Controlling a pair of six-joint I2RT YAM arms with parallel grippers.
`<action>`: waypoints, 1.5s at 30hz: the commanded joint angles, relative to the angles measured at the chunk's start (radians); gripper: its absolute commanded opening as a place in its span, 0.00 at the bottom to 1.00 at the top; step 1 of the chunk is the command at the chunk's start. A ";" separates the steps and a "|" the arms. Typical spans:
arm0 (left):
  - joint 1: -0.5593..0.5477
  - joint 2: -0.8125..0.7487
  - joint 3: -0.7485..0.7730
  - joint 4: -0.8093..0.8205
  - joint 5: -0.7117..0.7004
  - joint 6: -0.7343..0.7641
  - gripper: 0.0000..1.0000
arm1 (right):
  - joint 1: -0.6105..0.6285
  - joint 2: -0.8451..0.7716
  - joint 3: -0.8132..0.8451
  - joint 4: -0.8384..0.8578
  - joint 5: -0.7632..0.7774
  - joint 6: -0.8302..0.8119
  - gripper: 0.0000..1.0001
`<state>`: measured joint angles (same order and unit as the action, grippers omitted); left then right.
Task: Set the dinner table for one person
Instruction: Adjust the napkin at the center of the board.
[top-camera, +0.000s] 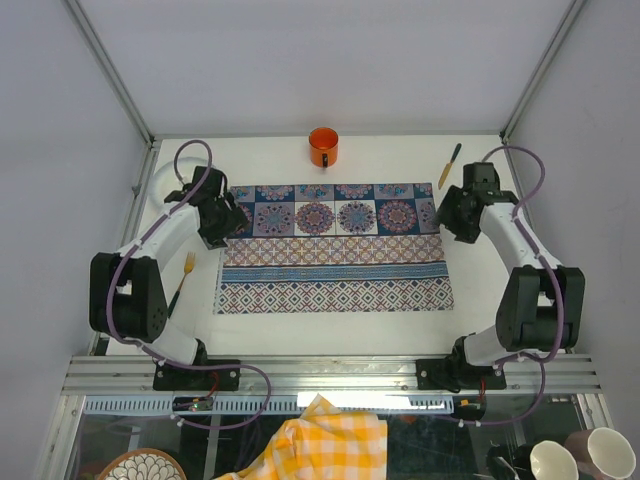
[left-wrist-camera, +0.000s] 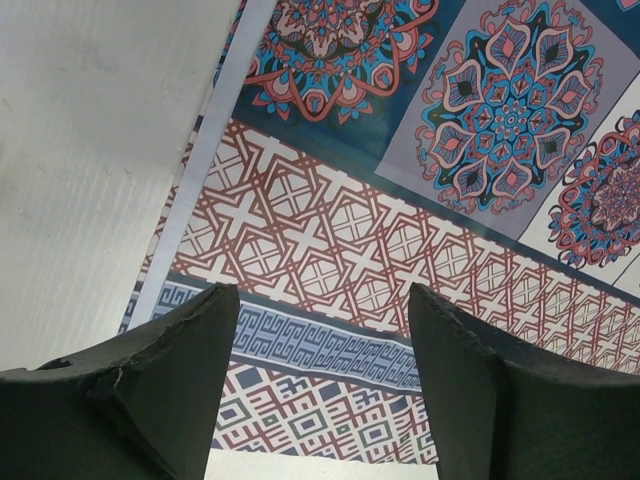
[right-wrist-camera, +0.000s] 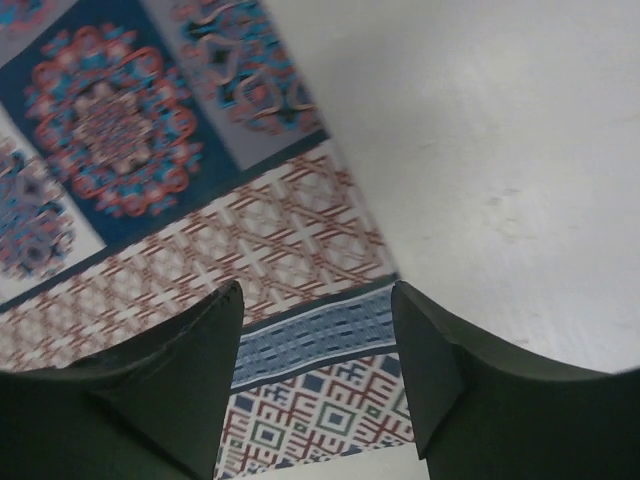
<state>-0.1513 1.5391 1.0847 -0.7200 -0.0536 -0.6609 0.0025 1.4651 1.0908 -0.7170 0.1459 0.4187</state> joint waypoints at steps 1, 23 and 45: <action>-0.007 0.032 0.078 0.083 0.009 0.051 0.71 | 0.017 0.025 -0.018 0.159 -0.415 -0.055 0.66; 0.034 0.487 0.243 0.740 0.839 -0.122 0.76 | 0.067 0.090 -0.019 0.154 -0.572 -0.069 0.77; 0.088 0.724 0.234 1.211 0.937 -0.375 0.72 | 0.080 0.120 0.024 0.106 -0.535 -0.086 0.76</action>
<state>-0.0742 2.2486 1.2598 0.4332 0.8890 -1.0592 0.0776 1.5845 1.0634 -0.6098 -0.3935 0.3481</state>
